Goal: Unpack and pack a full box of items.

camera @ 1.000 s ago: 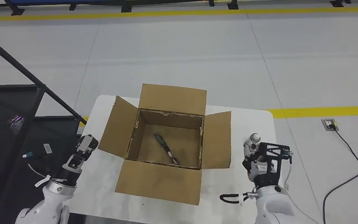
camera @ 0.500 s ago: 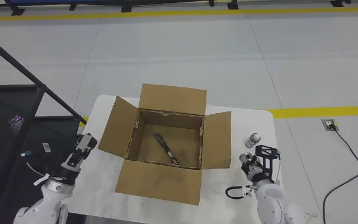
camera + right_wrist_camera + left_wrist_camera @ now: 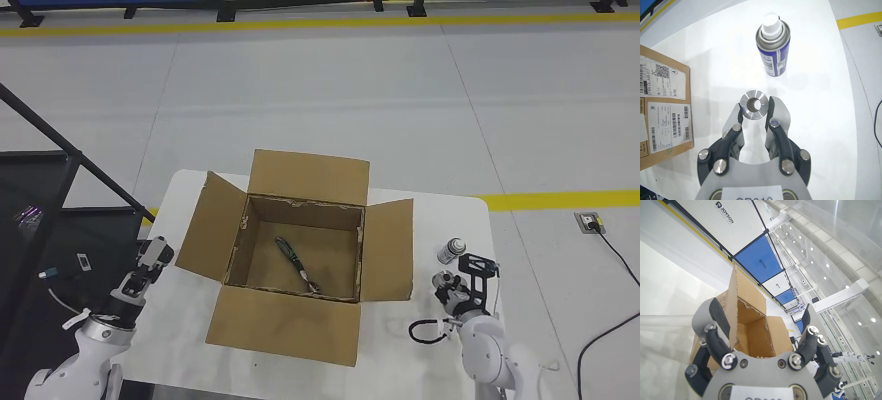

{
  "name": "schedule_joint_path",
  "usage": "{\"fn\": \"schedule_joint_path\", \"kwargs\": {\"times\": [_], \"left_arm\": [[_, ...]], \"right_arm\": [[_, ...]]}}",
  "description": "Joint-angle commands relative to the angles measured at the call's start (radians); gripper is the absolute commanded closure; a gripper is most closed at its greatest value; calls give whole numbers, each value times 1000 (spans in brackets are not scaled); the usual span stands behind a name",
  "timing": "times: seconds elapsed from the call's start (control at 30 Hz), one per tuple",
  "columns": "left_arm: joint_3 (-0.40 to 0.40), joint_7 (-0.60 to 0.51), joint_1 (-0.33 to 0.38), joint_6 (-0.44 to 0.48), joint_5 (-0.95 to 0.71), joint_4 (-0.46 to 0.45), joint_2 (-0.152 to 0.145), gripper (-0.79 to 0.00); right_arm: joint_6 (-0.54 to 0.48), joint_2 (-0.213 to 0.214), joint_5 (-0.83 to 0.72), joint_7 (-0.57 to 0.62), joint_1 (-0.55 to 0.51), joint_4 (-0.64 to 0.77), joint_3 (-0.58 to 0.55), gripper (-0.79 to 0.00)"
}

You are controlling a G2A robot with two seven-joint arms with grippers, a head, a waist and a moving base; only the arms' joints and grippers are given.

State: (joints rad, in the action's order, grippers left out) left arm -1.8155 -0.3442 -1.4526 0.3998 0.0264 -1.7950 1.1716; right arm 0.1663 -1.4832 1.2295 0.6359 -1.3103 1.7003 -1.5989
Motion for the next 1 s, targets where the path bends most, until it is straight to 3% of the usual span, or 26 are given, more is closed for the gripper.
{"fn": "schedule_joint_path", "kwargs": {"times": [0.0, 0.5, 0.57, 0.6, 0.67, 0.93, 0.97], "left_arm": [[-1, 5, 0, -3, 1, -1, 0, -785], [4, 22, -1, -11, 5, -3, -2, -785], [5, 23, -1, -11, 3, -3, -3, -785], [5, 23, -1, -11, 2, -2, -3, -785], [5, 23, -1, -13, 2, -2, -3, -785], [3, 22, 1, -12, -1, -1, -5, -785], [2, 22, 0, -11, -2, 0, -5, -785]], "right_arm": [[10, 2, 11, 13, 9, -7, 1, 0], [46, 12, 33, 67, 74, -104, 15, 0], [44, 14, 29, 72, 78, -111, 14, -62], [45, 14, 26, 74, 79, -113, 14, -169], [46, 16, 23, 78, 82, -116, 15, -262], [64, 20, 19, 78, 75, -97, 22, -385], [68, 20, 20, 77, 71, -87, 22, -440]]}}
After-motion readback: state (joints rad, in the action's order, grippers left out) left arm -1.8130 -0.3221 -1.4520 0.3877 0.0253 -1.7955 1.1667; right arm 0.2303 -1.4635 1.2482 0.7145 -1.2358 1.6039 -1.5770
